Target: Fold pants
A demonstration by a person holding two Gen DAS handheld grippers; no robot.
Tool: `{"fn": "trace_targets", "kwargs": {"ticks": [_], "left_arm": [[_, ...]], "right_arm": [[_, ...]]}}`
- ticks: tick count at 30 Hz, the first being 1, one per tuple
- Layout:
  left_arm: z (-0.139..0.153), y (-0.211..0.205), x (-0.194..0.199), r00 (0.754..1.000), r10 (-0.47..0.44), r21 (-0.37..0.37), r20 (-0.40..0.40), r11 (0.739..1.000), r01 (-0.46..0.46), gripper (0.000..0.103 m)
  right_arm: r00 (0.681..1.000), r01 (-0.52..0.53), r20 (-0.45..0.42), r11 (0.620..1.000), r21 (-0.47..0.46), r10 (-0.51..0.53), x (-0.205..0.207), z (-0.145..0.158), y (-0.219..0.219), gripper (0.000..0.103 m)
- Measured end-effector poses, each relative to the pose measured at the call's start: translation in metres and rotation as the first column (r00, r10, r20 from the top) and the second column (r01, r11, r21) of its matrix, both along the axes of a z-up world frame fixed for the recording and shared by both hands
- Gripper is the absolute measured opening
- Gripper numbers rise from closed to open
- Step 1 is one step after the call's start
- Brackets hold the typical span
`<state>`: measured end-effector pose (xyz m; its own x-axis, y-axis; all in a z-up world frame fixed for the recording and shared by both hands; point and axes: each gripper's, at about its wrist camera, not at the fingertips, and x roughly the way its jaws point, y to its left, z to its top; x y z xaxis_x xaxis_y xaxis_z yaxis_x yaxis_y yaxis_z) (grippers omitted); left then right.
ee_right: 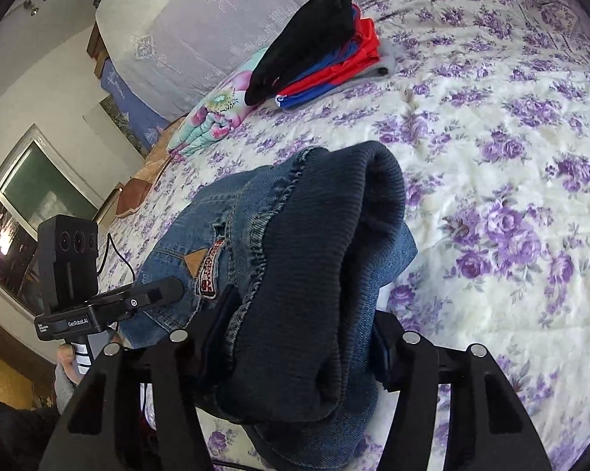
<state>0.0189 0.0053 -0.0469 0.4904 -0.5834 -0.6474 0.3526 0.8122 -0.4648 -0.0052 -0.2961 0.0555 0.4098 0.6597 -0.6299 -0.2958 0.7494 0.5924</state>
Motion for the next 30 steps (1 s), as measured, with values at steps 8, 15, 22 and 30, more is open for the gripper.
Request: {"fn": "trace_targets", "kwargs": {"ticks": [8,15,22,30], "left_arm": [[0.047,0.013,0.107,0.992,0.078,0.033,0.101,0.996,-0.082,0.058],[0.031,0.022,0.239,0.983,0.174,0.100,0.051,0.979,-0.178,0.060],[-0.015,0.021,0.263,0.956,0.281,0.162,0.087,0.943,-0.292,0.097],[0.045,0.012,0.192,0.860,0.405,0.306,0.310,0.814,-0.494,0.098]], "right_arm": [[0.996,0.004,0.091,1.000,0.007,-0.004,0.122,0.039,0.018,0.055],[0.998,0.064,0.023,0.998,0.004,-0.064,0.255,-0.004,0.050,0.055],[0.994,0.106,-0.027,0.994,0.016,-0.106,0.276,-0.050,0.049,0.085],[0.918,0.304,0.330,0.924,-0.231,-0.219,0.183,0.031,0.067,0.100]]}}
